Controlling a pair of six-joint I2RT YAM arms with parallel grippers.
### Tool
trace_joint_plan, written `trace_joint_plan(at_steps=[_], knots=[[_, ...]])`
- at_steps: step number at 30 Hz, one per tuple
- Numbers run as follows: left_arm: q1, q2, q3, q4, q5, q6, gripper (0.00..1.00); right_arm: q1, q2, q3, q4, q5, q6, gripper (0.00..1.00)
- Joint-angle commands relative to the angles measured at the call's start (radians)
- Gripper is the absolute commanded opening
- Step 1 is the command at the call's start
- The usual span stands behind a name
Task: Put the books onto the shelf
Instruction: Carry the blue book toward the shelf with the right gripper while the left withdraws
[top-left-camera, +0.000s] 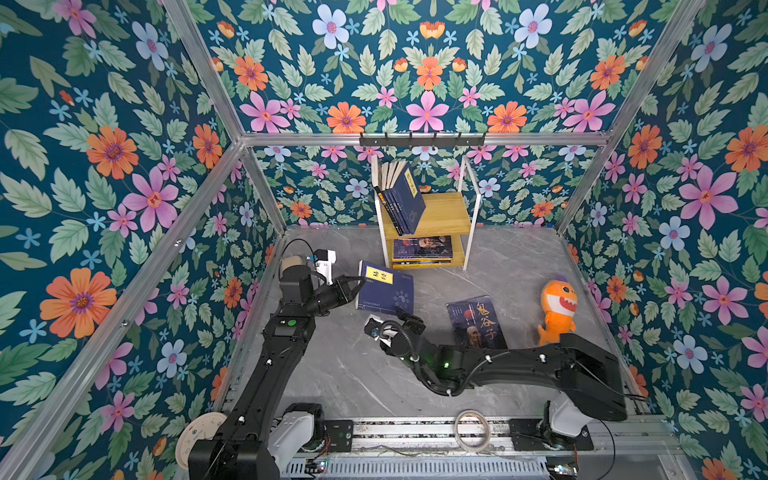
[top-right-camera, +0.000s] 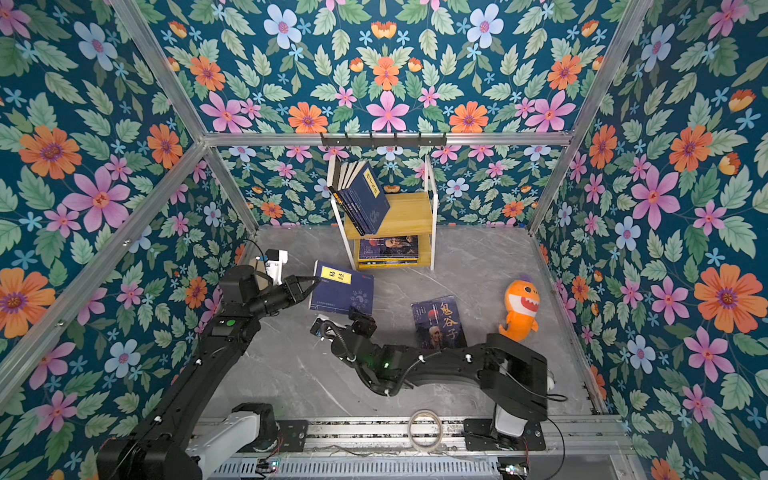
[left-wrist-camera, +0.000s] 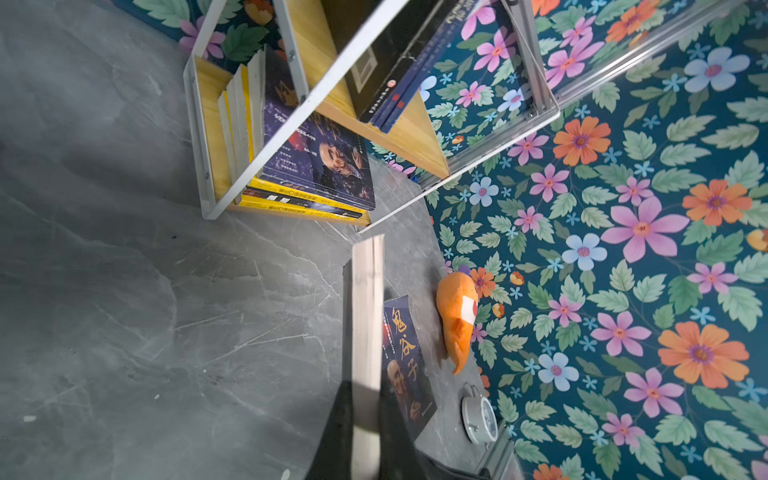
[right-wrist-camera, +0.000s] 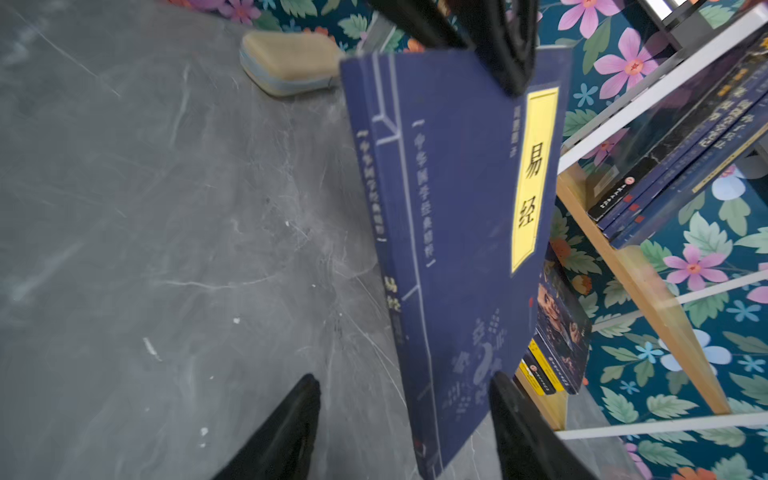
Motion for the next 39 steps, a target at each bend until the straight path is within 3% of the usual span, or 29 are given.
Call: trace_joint_plan(at_steps=[1,5,10,13,16,17,23,31,34,36,39], knots=[[0.003,-0.005,0.003,0.073,-0.001,-0.08,0.0,0.001,0.044,0.036,0.092,0.128,-0.073,0.65],[0.004,0.0,-0.001,0.078,0.0,-0.087,0.0,-0.013,0.089,0.068,0.124,0.13,-0.071,0.62],[0.006,-0.009,-0.017,0.091,0.0,-0.089,0.0,-0.036,0.097,0.074,0.191,0.124,-0.058,0.47],[0.006,-0.007,-0.027,0.103,0.004,-0.09,0.0,-0.049,0.106,0.088,0.198,0.107,-0.056,0.35],[0.01,-0.009,-0.017,0.105,0.025,-0.083,0.0,-0.061,0.1,0.097,0.178,0.104,-0.042,0.09],[0.012,-0.013,-0.019,0.104,0.028,-0.074,0.03,-0.063,0.089,0.087,0.176,0.096,-0.031,0.0],[0.012,-0.026,-0.014,0.08,-0.004,-0.026,0.32,-0.072,0.019,0.008,0.158,0.081,0.06,0.0],[0.007,-0.041,0.001,0.018,-0.096,0.194,0.68,-0.096,-0.112,-0.115,0.095,0.093,0.227,0.0],[-0.001,-0.044,0.018,-0.024,-0.116,0.343,0.82,-0.116,-0.149,-0.129,0.075,0.094,0.24,0.0],[-0.012,-0.041,0.04,-0.086,-0.189,0.45,0.91,-0.133,-0.182,-0.128,0.063,0.095,0.25,0.0],[-0.021,-0.056,0.031,-0.109,-0.278,0.51,1.0,-0.169,-0.24,-0.112,0.025,0.053,0.298,0.0]])
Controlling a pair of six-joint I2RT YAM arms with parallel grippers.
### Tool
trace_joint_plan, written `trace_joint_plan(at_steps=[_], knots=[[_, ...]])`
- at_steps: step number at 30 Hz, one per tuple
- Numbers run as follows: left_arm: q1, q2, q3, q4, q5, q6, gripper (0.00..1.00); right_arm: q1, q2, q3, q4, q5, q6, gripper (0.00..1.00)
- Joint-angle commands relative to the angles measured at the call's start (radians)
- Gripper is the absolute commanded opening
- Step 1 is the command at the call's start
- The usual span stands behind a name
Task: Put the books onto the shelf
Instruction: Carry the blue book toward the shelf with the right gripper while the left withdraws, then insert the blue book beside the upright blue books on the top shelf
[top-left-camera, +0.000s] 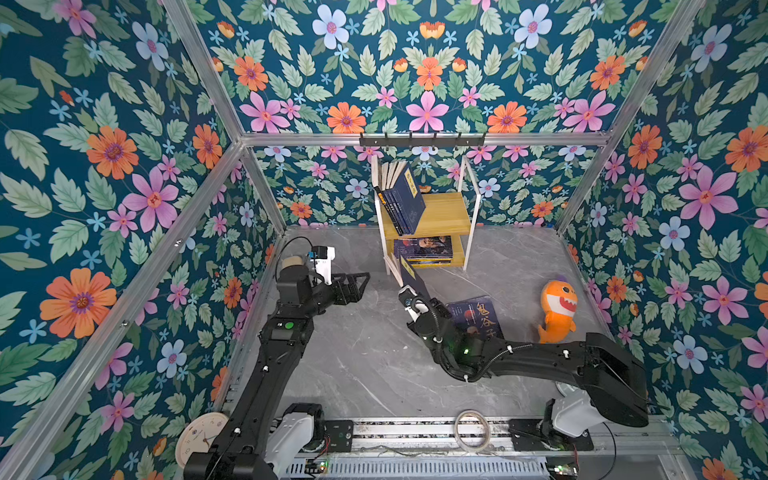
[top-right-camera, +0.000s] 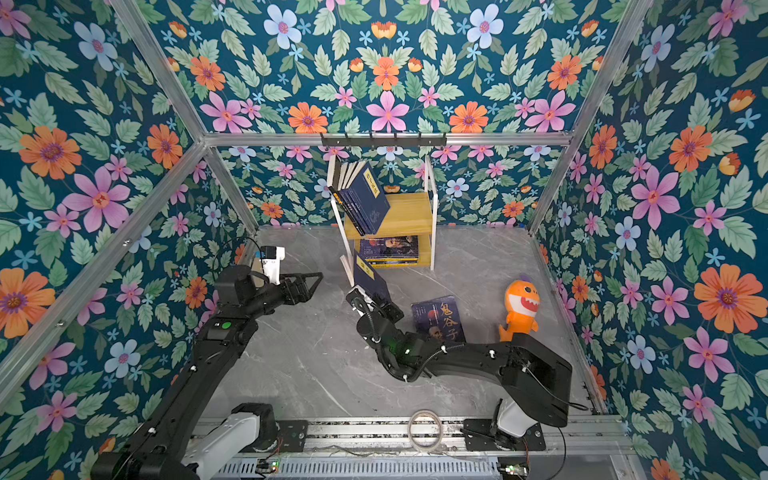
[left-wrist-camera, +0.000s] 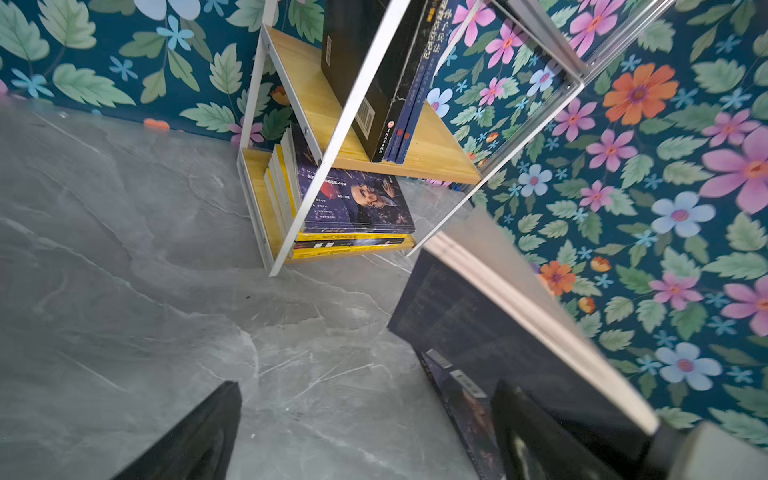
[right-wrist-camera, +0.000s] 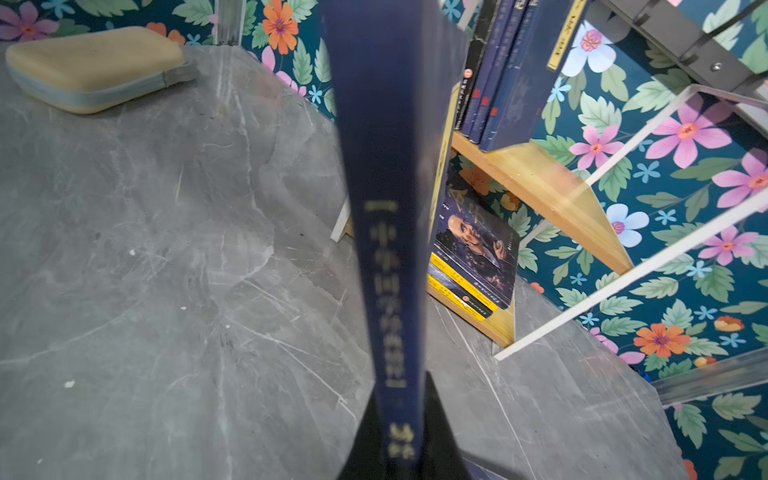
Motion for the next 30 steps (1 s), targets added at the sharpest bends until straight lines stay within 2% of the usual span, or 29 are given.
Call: trace_joint_plan(at_steps=[1,6,8,13,20,24,30], knots=[[-0.005,-0.017,-0.013,-0.051,-0.111,0.168,1.0,-0.037,-0.054,0.022,-0.01,-0.033,0.077,0.0],[-0.031,-0.014,-0.025,-0.038,-0.13,0.196,1.0,-0.138,-0.117,0.093,0.002,-0.066,0.124,0.0],[-0.034,-0.012,-0.028,-0.037,-0.117,0.199,1.0,-0.189,-0.128,0.123,0.014,-0.117,0.143,0.0],[-0.056,-0.019,-0.029,-0.063,-0.173,0.276,1.0,-0.308,-0.087,0.223,0.037,-0.172,0.193,0.0],[-0.069,-0.025,-0.031,-0.065,-0.173,0.277,1.0,-0.425,0.094,0.436,0.042,-0.258,0.222,0.0],[-0.071,-0.023,-0.025,-0.066,-0.142,0.25,1.0,-0.463,0.244,0.588,-0.002,-0.288,0.229,0.0],[-0.09,-0.022,-0.022,-0.073,-0.155,0.251,1.0,-0.478,0.42,0.768,-0.07,-0.344,0.238,0.0]])
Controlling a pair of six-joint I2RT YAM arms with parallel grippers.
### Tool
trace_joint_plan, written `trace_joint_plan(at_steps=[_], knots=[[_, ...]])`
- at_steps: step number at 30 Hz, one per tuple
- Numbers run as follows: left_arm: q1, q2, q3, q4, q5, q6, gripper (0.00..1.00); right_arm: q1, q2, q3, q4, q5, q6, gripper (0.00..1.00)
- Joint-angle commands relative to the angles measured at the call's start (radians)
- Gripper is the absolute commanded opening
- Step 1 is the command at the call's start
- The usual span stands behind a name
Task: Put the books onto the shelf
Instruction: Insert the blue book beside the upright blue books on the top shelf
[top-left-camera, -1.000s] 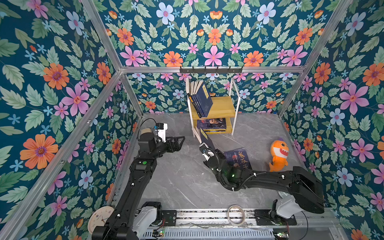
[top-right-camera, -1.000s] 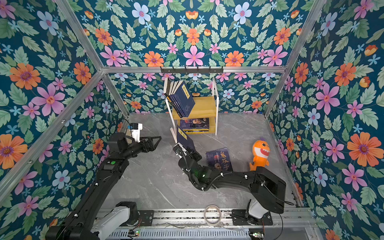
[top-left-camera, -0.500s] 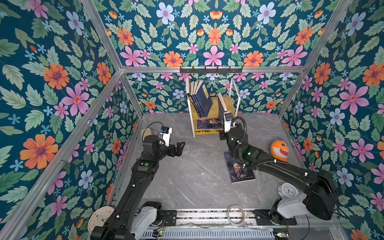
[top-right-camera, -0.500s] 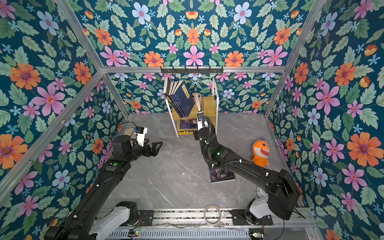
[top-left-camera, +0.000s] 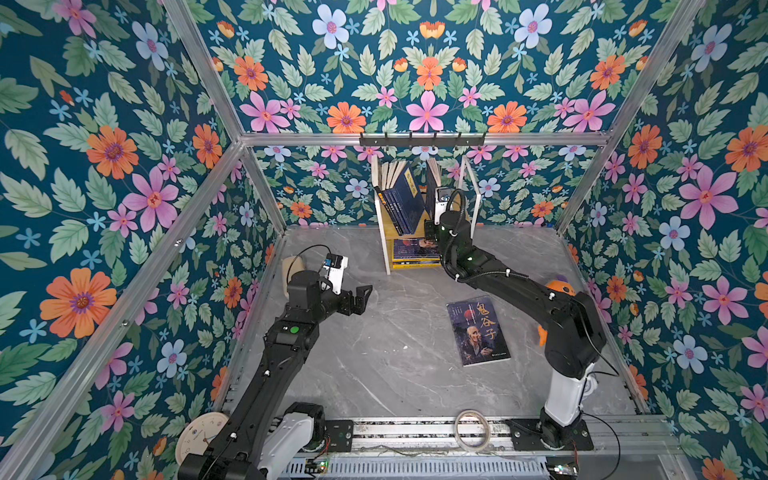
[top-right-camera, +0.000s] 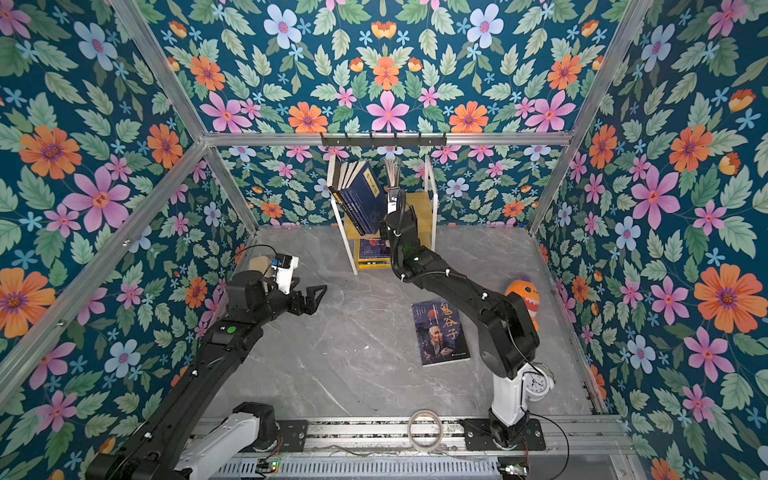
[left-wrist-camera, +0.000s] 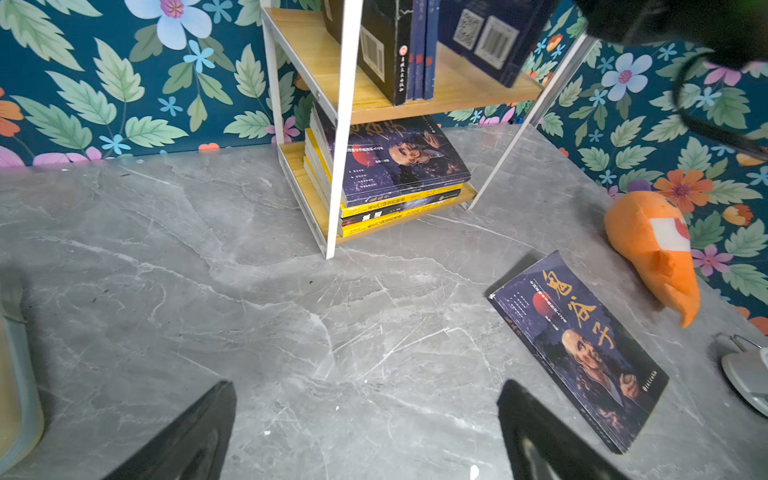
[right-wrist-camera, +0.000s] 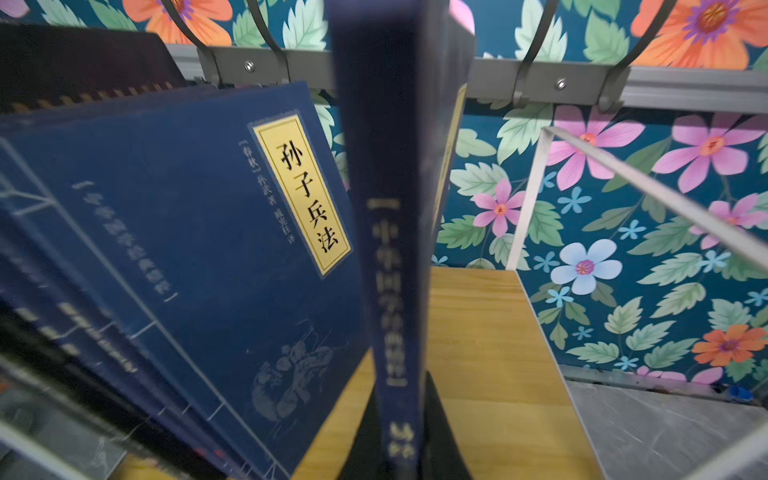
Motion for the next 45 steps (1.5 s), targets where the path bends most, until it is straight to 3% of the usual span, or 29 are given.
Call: trace_joint_plan(at_steps=[1,9,24,27,36,45], knots=[[0.001,-0.001,0.007,-0.003,0.008,-0.008,1.0,0.001,0.054,0.074,-0.015,-0.055,0.017,0.0],[-0.007,0.006,0.008,-0.006,0.007,-0.008,1.0,-0.005,0.151,0.147,0.012,-0.158,0.007,0.0],[-0.003,0.008,0.001,0.003,-0.002,-0.011,1.0,-0.009,0.13,0.085,-0.001,-0.287,0.028,0.0],[-0.004,0.012,0.005,0.003,-0.025,-0.002,1.0,-0.009,0.134,0.104,-0.028,-0.313,0.023,0.11],[0.006,0.014,0.007,0.008,0.002,-0.019,1.0,-0.008,0.106,0.075,-0.019,-0.358,0.009,0.25],[0.013,0.017,0.004,0.008,-0.001,-0.019,1.0,-0.013,0.06,0.033,-0.03,-0.426,-0.009,0.3]])
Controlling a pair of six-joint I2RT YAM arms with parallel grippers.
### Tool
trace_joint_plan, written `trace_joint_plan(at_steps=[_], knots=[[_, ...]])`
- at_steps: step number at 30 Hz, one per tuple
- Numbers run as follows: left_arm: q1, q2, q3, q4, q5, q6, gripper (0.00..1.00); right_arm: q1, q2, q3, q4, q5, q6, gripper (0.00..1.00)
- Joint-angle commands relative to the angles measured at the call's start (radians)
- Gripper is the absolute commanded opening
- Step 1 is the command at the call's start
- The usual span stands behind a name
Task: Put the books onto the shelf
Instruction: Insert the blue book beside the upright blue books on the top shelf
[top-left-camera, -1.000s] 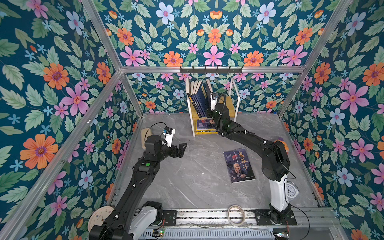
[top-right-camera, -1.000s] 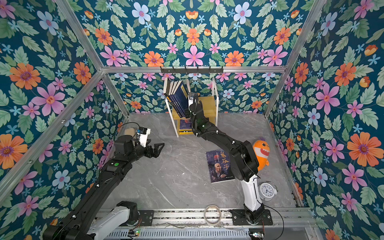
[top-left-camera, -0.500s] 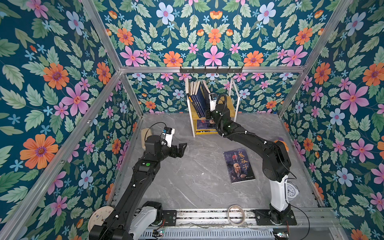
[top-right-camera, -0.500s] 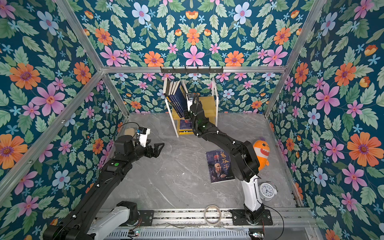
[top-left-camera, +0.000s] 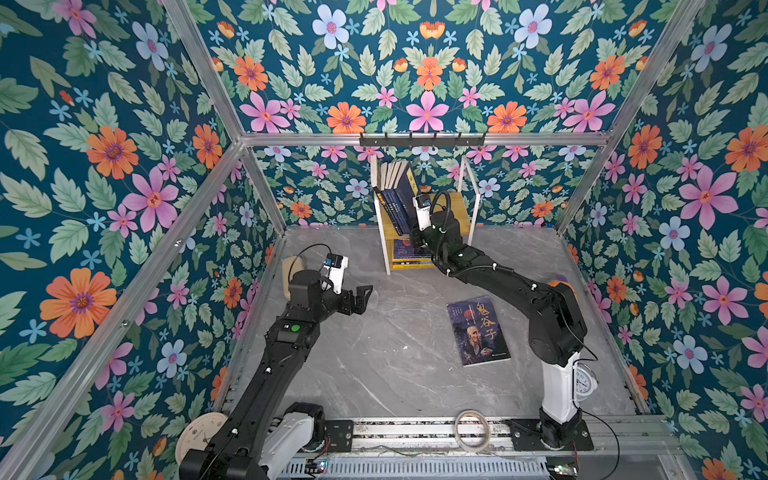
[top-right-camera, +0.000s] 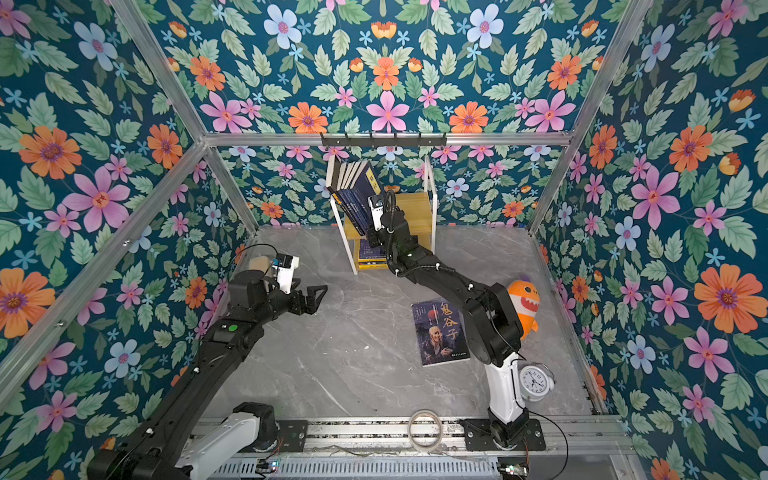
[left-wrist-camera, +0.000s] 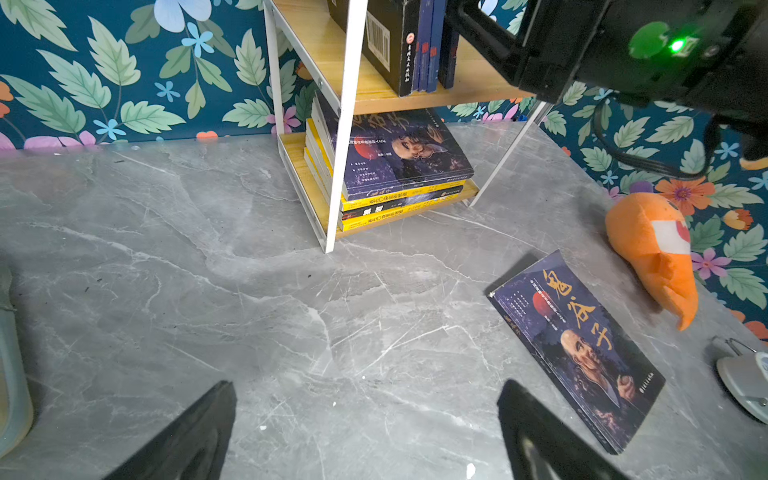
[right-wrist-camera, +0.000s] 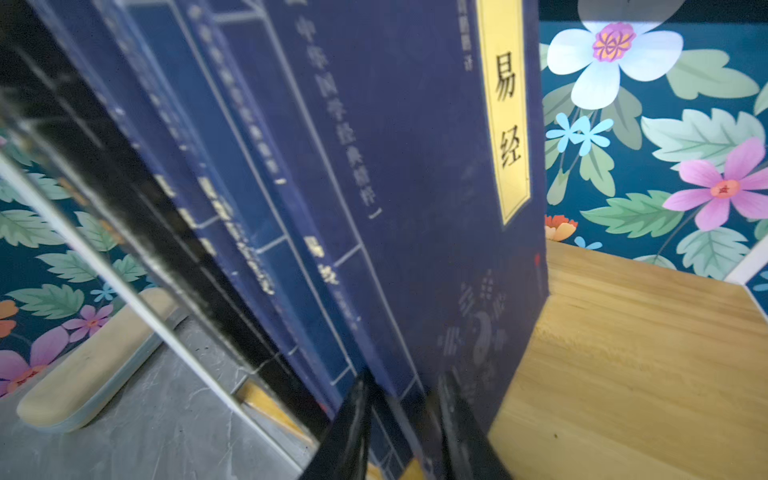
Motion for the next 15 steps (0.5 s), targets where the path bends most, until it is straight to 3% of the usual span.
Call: trace_joint_plan(at_steps=[1,10,13,15], knots=[[0.005,0.0,0.0,0.012,-0.003,0.002,1.0,0.0,-0.03,-0.021,0.005,-0.042,-0.015,0.3],[0.011,0.008,0.001,0.015,-0.001,-0.008,1.0,-0.003,-0.198,-0.223,0.055,0.001,-0.014,0.3],[0.017,0.008,-0.001,0.016,0.014,-0.016,1.0,-0.009,-0.218,-0.236,0.026,0.082,-0.014,0.22],[0.017,0.007,-0.005,0.019,0.006,-0.013,1.0,-0.02,-0.202,-0.216,-0.004,0.14,-0.02,0.09]])
